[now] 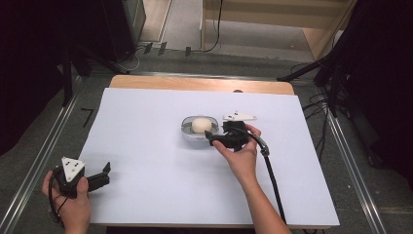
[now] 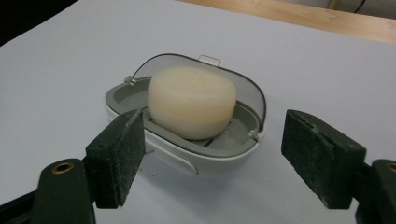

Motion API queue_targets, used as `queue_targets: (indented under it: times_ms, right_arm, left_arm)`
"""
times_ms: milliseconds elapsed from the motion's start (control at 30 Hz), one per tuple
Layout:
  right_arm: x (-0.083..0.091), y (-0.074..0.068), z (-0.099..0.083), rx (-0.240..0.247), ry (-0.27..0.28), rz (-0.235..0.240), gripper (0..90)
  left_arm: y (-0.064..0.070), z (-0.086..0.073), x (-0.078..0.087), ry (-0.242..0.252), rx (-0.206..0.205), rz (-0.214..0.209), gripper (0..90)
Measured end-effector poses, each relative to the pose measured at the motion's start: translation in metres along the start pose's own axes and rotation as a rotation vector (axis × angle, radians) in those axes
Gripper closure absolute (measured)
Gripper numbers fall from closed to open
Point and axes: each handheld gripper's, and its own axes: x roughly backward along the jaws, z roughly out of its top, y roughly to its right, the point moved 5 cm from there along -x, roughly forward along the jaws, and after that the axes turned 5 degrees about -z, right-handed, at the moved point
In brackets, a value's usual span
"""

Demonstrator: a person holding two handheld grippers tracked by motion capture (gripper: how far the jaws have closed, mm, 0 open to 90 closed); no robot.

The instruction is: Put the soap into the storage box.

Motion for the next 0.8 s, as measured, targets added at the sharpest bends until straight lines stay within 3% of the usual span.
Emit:
queue_targets:
  times_ms: [333, 600, 800]
  right_arm:
    - [0.019, 0.020, -0.016, -0.006, 0.011, -0.014, 14.4]
    - [0.031, 0.034, -0.029, -0.020, 0.021, -0.026, 13.1]
    - [0.040, 0.046, -0.040, -0.019, 0.028, -0.067, 12.7]
  left_arm:
    - [0.000, 0.000, 0.000, 0.000, -0.003, 0.003, 0.0]
    - [0.000, 0.000, 0.000, 0.002, -0.005, 0.005, 0.0]
    - [0.001, 0.000, 0.000, 0.001, -0.006, 0.004, 0.0]
